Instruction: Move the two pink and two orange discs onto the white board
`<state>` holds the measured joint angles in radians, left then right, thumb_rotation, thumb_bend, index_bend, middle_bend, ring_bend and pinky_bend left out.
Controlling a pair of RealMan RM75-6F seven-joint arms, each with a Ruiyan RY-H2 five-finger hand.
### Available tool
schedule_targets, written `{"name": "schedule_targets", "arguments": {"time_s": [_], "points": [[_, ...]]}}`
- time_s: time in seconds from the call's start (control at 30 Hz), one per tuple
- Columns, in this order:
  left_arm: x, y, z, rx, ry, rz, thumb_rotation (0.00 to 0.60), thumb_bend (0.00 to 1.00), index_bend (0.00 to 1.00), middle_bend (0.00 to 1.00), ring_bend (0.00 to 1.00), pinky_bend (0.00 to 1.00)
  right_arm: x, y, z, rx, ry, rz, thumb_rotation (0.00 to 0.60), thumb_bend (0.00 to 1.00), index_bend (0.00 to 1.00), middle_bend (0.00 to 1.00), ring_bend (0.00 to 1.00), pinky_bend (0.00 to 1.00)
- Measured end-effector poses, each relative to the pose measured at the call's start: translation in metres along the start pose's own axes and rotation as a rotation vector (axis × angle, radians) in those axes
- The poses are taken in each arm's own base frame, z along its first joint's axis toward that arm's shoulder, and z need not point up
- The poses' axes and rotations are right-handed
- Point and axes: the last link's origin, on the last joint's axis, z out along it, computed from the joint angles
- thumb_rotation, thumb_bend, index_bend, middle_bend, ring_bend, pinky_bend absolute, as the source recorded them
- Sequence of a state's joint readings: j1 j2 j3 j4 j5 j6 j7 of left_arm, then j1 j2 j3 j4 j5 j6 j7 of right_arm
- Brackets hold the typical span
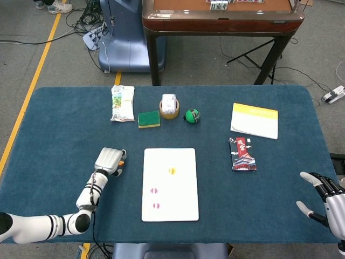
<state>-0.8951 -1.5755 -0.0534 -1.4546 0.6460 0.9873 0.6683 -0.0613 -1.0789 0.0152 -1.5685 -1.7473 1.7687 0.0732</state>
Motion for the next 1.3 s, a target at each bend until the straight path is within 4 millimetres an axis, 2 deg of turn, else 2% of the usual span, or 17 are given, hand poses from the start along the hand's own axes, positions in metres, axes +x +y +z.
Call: {"name": "schedule_targets", "arguments": {"time_s": [1.0, 1.3], "points": [[-0.009, -0.006, 0.011, 0.043, -0.005, 0.033, 0.600, 0.30, 0.50, 1.00, 1.00, 1.00, 0.000, 0.000, 0.000, 0.003, -0.002, 0.001, 0.600, 0.00, 0.26, 0.31, 0.34, 0.63], [-0.010, -0.007, 0.011, 0.044, -0.007, 0.038, 0.600, 0.30, 0.54, 1.00, 1.00, 1.00, 0.000, 0.000, 0.000, 0.003, -0.002, 0.001, 0.600, 0.00, 0.26, 0.31, 0.34, 0.63]]}}
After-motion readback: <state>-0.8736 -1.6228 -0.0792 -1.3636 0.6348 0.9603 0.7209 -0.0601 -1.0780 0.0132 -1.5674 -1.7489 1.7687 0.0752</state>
